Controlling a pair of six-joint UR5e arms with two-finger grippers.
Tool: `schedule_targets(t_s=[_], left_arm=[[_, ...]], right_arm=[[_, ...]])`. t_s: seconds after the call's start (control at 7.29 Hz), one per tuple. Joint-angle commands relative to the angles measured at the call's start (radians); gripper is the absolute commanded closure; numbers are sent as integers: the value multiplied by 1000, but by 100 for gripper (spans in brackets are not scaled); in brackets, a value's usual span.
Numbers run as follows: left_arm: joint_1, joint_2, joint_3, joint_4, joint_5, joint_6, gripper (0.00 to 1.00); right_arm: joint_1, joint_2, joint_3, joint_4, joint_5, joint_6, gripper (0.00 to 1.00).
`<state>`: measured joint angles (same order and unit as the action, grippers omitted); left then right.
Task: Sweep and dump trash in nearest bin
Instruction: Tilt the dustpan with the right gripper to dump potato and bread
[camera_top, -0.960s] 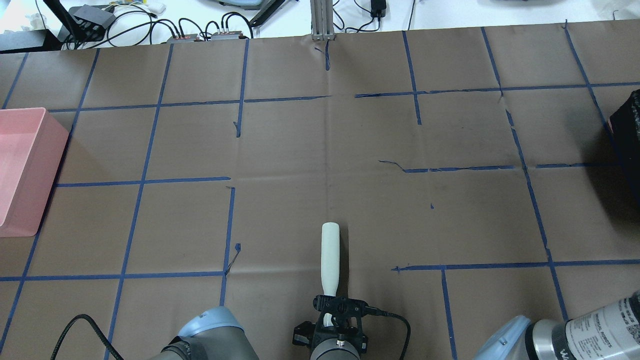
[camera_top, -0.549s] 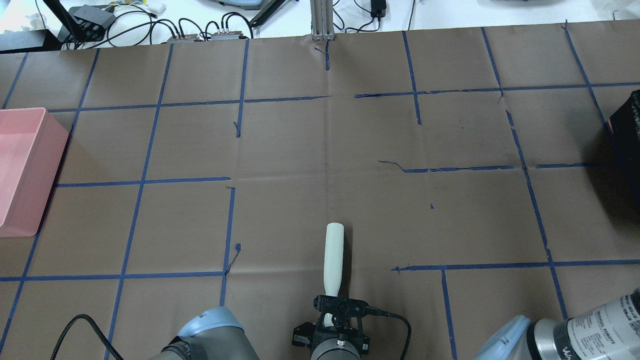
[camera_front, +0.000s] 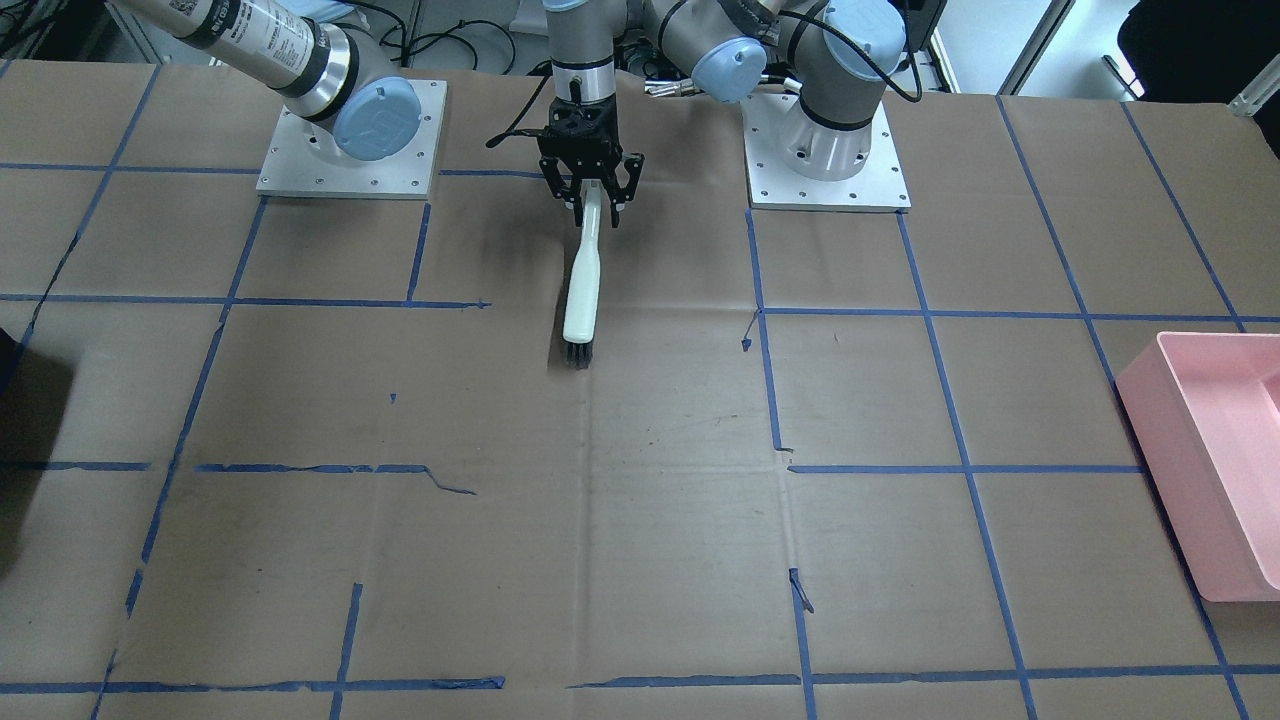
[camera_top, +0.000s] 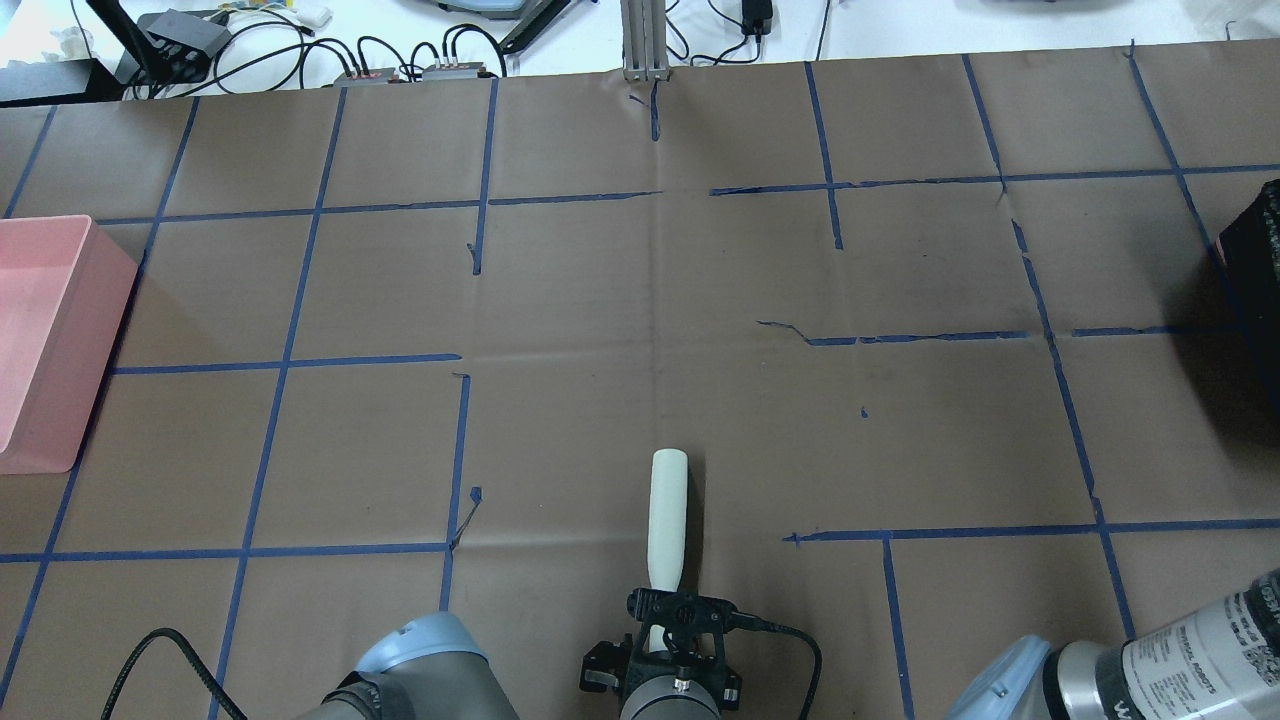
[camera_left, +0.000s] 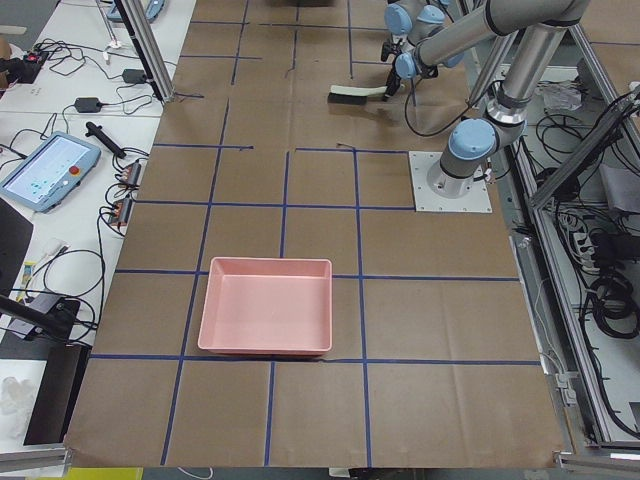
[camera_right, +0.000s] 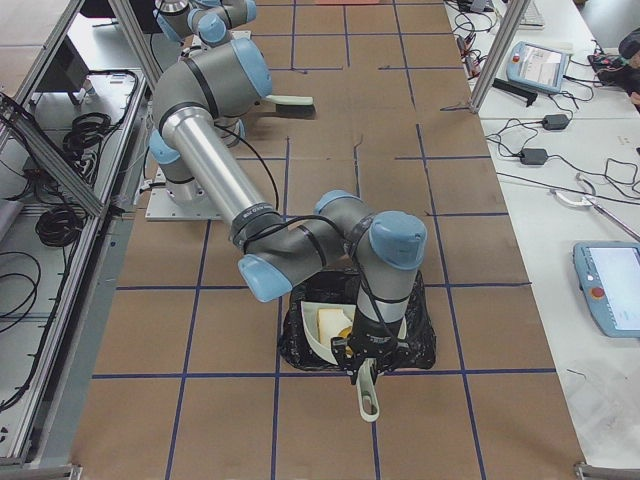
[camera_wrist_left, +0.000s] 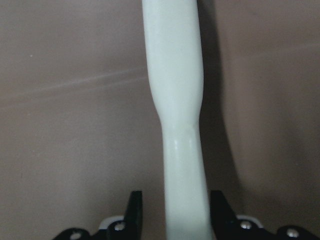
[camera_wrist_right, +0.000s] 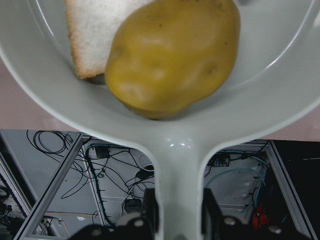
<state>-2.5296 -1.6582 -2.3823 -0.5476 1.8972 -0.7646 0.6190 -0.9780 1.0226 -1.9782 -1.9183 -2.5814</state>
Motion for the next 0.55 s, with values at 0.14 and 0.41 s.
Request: schedule_targets(t_s=[0.14, 0.41], left_arm=[[0, 0, 2, 0, -1, 1, 16], [2, 3, 8, 3, -13, 2, 1]], right_arm=[[15, -42, 115, -170, -60, 14, 98], [15, -53, 131, -188, -70, 17, 98]])
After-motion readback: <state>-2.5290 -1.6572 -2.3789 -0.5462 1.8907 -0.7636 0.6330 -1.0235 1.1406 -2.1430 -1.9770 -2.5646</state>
